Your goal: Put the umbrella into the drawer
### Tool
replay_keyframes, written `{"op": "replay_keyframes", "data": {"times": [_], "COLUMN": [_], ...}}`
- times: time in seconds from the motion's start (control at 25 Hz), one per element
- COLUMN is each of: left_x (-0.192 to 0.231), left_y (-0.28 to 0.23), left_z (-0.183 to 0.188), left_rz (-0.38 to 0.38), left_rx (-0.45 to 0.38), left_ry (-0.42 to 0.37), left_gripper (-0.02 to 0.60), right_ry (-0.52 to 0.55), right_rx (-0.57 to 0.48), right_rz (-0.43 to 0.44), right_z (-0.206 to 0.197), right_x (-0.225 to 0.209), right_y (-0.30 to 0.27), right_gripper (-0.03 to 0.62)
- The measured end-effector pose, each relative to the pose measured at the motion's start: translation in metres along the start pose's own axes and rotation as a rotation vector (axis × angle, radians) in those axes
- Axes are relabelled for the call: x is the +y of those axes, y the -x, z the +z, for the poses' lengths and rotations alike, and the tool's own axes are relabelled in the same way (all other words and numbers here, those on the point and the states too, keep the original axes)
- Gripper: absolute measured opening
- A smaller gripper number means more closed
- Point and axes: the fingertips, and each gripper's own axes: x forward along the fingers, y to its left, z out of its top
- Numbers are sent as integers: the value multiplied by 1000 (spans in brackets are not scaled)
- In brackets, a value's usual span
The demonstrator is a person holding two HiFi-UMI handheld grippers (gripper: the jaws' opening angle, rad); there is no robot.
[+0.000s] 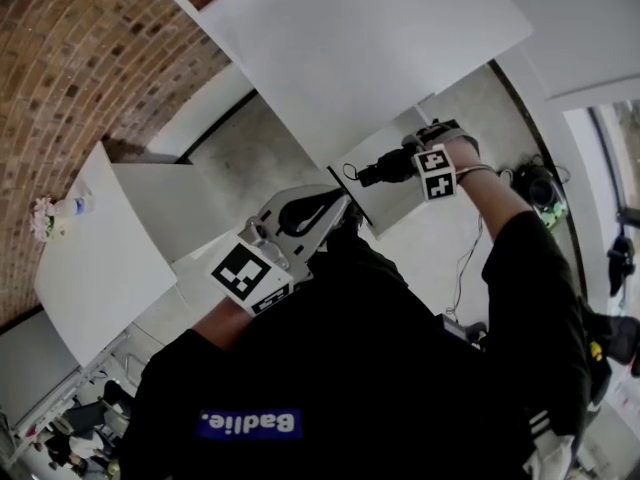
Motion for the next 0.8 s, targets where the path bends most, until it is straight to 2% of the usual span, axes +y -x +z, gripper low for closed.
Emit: {"op": "replay_keyframes", "data": {"times": [0.36, 0.8], "left_x": [1, 22], "left_y": [-9, -6], "left_z": [-10, -22], "left_rz": [39, 158], "left_rx": [52, 52], "left_ry": [2, 42], "left_gripper": [3, 3], "right_ry": [-26, 5], "right_rx": [26, 23], "right_rz": [69, 162], "right_z": [-22, -25], "right_x": [26, 36], "right_y": [-50, -111], "right_gripper": [284, 284]}}
